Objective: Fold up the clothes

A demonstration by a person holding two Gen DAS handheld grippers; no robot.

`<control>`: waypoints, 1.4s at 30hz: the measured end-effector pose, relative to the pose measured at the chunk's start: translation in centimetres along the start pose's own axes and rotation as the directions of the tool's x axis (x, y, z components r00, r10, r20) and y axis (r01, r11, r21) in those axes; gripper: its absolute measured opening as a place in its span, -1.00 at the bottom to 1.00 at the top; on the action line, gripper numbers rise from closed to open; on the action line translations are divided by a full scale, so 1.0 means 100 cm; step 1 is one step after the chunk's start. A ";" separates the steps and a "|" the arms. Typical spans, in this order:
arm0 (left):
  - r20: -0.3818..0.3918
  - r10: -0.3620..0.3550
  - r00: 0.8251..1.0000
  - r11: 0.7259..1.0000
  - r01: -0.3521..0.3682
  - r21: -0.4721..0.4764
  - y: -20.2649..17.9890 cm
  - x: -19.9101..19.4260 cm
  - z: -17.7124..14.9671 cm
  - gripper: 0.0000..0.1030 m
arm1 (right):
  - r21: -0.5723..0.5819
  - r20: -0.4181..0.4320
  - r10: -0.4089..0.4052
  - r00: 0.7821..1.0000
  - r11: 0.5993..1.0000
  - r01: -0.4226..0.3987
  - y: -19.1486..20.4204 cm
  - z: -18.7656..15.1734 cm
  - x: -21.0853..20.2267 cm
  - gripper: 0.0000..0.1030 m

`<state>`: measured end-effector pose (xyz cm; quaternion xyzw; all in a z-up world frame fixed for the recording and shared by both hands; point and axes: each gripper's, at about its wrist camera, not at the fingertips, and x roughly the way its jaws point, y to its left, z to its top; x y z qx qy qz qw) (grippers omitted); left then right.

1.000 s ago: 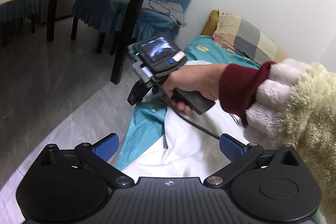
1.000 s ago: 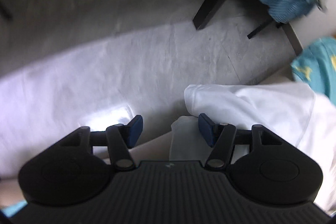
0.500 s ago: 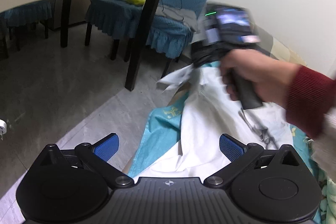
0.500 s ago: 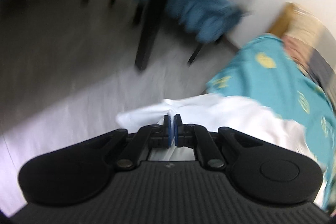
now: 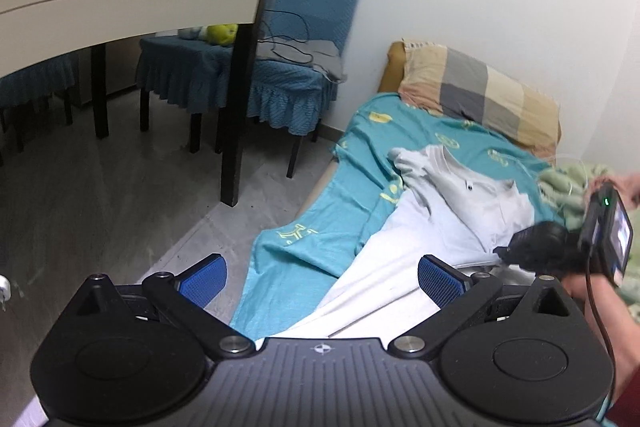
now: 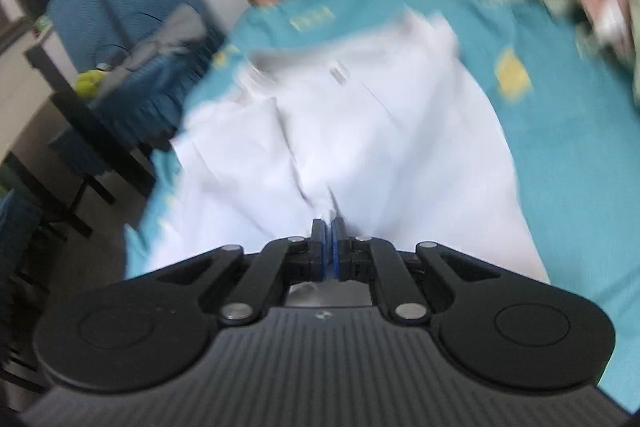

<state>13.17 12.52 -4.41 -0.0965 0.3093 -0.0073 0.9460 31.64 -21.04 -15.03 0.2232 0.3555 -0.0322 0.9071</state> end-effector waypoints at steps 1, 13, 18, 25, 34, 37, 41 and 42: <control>-0.003 -0.001 1.000 1.000 0.001 0.013 -0.004 0.003 -0.001 0.99 | 0.019 -0.002 0.014 1.000 1.000 -0.014 -0.010 -0.006 0.001 -0.88; 0.020 -0.045 0.999 0.986 0.041 0.164 -0.050 0.006 -0.014 0.99 | -0.061 0.019 0.104 0.994 0.993 -0.102 -0.012 -0.009 -0.091 0.19; 0.049 -0.070 0.996 0.979 0.059 0.196 -0.058 -0.011 -0.019 0.99 | -0.128 0.052 0.113 0.992 0.986 -0.105 -0.012 -0.027 -0.170 0.18; 0.086 -0.081 0.993 0.971 0.059 0.233 -0.074 -0.047 -0.024 0.99 | -0.168 0.125 0.117 0.985 0.981 -0.095 -0.025 -0.062 -0.236 0.18; 0.049 -0.129 0.990 0.956 0.111 0.270 -0.101 -0.050 -0.032 0.98 | -0.140 0.151 0.114 0.982 0.986 -0.093 -0.043 -0.081 -0.263 0.18; -0.008 -0.132 0.991 0.961 0.130 0.244 -0.114 -0.024 -0.024 0.93 | -0.111 0.180 0.105 0.978 0.990 -0.086 -0.050 -0.076 -0.262 0.18; -0.053 -0.160 0.986 0.977 0.166 0.131 -0.132 0.027 -0.003 0.84 | -0.081 0.213 0.066 0.975 0.995 -0.050 -0.064 -0.069 -0.252 0.18; -0.049 -0.165 0.985 0.981 0.169 0.095 -0.135 0.044 0.002 0.83 | -0.071 0.217 0.057 0.975 0.997 -0.043 -0.068 -0.068 -0.248 0.18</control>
